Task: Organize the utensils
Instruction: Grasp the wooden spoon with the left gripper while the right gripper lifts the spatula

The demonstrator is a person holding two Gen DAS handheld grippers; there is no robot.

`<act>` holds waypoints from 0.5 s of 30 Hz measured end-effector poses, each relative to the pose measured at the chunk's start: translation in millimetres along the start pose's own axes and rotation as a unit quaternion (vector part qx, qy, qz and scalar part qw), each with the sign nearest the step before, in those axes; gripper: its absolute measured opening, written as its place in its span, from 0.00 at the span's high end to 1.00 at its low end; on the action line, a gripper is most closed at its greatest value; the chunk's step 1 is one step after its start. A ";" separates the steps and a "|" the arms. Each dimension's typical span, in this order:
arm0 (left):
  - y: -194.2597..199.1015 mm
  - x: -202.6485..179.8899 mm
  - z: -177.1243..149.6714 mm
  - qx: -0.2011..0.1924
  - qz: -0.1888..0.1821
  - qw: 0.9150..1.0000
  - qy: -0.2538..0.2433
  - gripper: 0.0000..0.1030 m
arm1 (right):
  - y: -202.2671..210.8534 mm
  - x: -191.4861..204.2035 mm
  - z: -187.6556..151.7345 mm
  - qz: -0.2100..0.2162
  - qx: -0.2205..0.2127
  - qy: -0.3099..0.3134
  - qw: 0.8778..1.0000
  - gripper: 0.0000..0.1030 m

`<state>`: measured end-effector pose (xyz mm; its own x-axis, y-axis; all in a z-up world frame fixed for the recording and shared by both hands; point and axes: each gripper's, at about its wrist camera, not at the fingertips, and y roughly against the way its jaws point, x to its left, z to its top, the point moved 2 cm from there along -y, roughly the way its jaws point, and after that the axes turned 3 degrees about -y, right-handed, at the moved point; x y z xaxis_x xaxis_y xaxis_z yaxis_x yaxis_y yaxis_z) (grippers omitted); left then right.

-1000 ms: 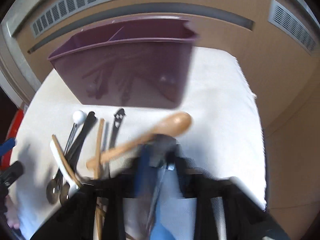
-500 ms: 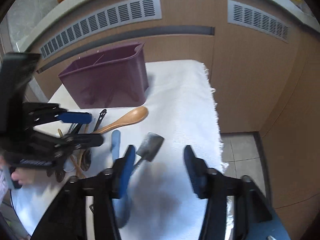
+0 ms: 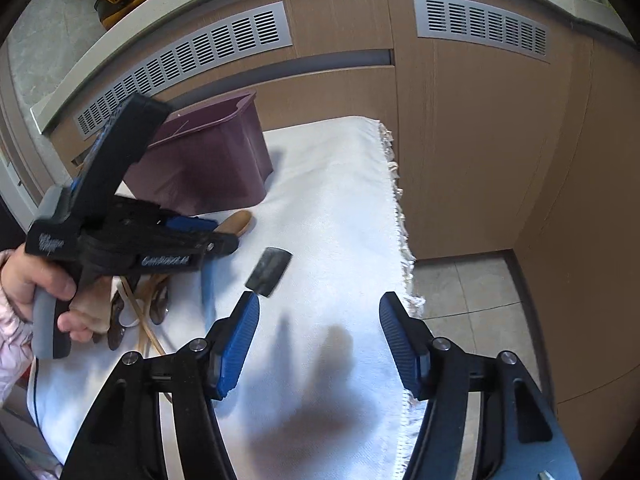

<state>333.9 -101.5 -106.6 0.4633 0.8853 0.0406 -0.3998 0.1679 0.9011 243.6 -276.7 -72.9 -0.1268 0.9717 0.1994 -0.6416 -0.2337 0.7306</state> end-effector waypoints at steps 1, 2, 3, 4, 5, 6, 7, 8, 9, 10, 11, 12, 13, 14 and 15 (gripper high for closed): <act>5.5 6.9 -9.2 -0.001 0.001 1.000 0.013 0.73 | -4.3 5.3 2.7 0.004 0.004 0.001 1.000 0.42; 10.9 13.9 -17.7 -0.003 0.003 1.000 0.029 0.73 | -9.2 10.8 4.8 0.008 0.010 0.002 1.000 0.42; 16.7 21.2 -26.4 -0.006 0.006 0.999 0.047 0.73 | -14.7 17.0 6.4 0.012 0.020 0.003 1.000 0.42; 23.9 29.3 -36.3 -0.012 0.008 0.998 0.068 0.73 | -21.7 23.8 8.0 0.020 0.033 0.001 0.999 0.43; 29.5 36.1 -44.9 -0.016 0.009 0.996 0.082 0.73 | -27.9 29.3 8.7 0.028 0.043 -0.003 0.999 0.45; 35.2 41.1 -54.0 -0.020 0.012 0.995 0.097 0.73 | -35.1 34.6 8.9 0.032 0.056 -0.008 0.998 0.52; 41.6 47.0 -63.2 -0.027 0.015 0.993 0.113 0.73 | -43.3 39.1 8.7 0.030 0.072 -0.013 0.997 0.57; 45.2 49.0 -69.3 -0.031 0.014 0.992 0.122 0.73 | -50.7 41.8 8.2 0.023 0.085 -0.020 0.996 0.59; 49.3 52.2 -75.0 -0.035 0.012 0.991 0.131 0.73 | -58.0 43.0 7.7 0.017 0.097 -0.031 0.995 0.60; 54.2 55.5 -81.4 -0.041 0.005 0.989 0.141 0.73 | -62.9 44.0 7.3 0.015 0.102 -0.039 0.994 0.60; 59.3 61.9 -89.0 -0.046 -0.002 0.988 0.149 0.73 | -66.7 45.0 8.1 0.010 0.102 -0.044 0.994 0.60; 62.8 64.4 -92.9 -0.051 -0.008 0.986 0.156 0.73 | -69.6 47.1 10.2 0.001 0.097 -0.044 0.994 0.61; 66.3 67.0 -96.4 -0.055 -0.013 0.985 0.163 0.73 | -73.2 50.4 12.7 -0.010 0.095 -0.040 0.995 0.61; 67.0 68.3 -96.4 -0.059 -0.017 0.984 0.167 0.73 | -77.3 54.0 14.9 -0.020 0.094 -0.032 0.995 0.61; 68.1 71.0 -96.9 -0.062 -0.019 0.983 0.171 0.73 | -81.2 58.5 16.9 -0.032 0.092 -0.021 0.995 0.61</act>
<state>263.0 14.8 -84.2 0.1963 0.9676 -0.1588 -0.4902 0.2371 0.8387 301.0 -201.6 -109.5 -0.0559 0.9831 0.1741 -0.4965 -0.1786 0.8494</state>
